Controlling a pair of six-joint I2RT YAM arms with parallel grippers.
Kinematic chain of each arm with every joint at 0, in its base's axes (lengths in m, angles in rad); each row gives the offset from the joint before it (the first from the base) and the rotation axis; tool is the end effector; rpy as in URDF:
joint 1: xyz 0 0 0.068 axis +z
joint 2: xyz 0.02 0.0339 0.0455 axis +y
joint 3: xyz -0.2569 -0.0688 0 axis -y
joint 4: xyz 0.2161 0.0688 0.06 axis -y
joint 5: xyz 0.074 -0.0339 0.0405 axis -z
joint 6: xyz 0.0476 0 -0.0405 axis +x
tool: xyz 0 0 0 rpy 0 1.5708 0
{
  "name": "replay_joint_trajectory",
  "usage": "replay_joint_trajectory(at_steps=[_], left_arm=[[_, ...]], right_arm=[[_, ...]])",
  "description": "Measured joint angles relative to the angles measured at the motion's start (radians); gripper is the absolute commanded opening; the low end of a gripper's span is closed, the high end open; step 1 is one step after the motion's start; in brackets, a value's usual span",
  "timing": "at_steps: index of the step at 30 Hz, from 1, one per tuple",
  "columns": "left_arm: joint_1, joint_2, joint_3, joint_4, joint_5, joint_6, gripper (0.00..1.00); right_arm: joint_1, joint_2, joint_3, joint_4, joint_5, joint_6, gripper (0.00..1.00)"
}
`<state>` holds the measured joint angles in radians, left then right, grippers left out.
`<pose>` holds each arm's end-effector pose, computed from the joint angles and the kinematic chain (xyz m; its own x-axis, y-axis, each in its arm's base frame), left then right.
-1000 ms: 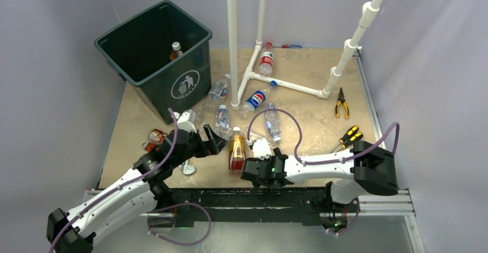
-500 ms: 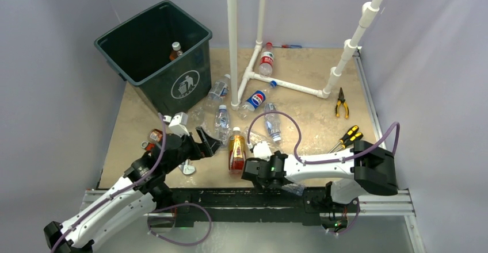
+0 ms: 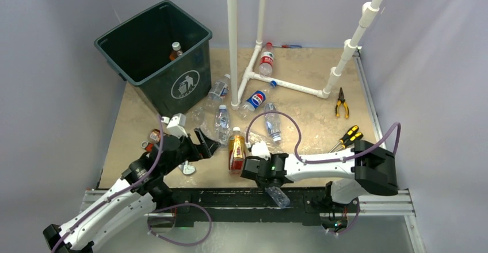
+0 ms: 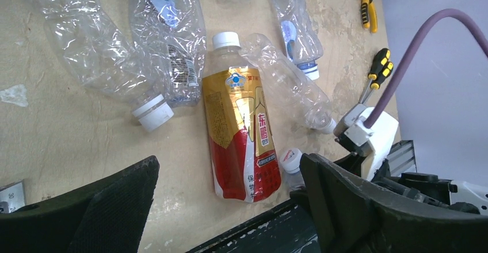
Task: Put the plastic bottles in the bin
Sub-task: Pick up the plastic bottle from the corner of the board.
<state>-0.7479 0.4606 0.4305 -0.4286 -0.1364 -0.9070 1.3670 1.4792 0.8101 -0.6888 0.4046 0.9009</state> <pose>0.0897 -0.0744 0.2275 -0.6603 -0.4519 -0.5998 0.1044 0.7358 -0.6691 0.0645 0.2196 0.1672 -0.8153 -0.3846 -0.4328 -0.3934 0.9164 -0.0733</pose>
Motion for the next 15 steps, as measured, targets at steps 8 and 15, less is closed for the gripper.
replay_joint_trajectory(at_steps=[8, 15], left_arm=[[0.000, 0.000, 0.085, -0.033, -0.028, 0.010, 0.94], [0.000, 0.033, 0.195, -0.043, -0.074, 0.047, 0.94]], right_arm=[[0.000, -0.079, 0.111, -0.012, 0.046, -0.035, 0.30], [0.000, -0.152, 0.177, -0.031, 0.068, -0.064, 0.26]])
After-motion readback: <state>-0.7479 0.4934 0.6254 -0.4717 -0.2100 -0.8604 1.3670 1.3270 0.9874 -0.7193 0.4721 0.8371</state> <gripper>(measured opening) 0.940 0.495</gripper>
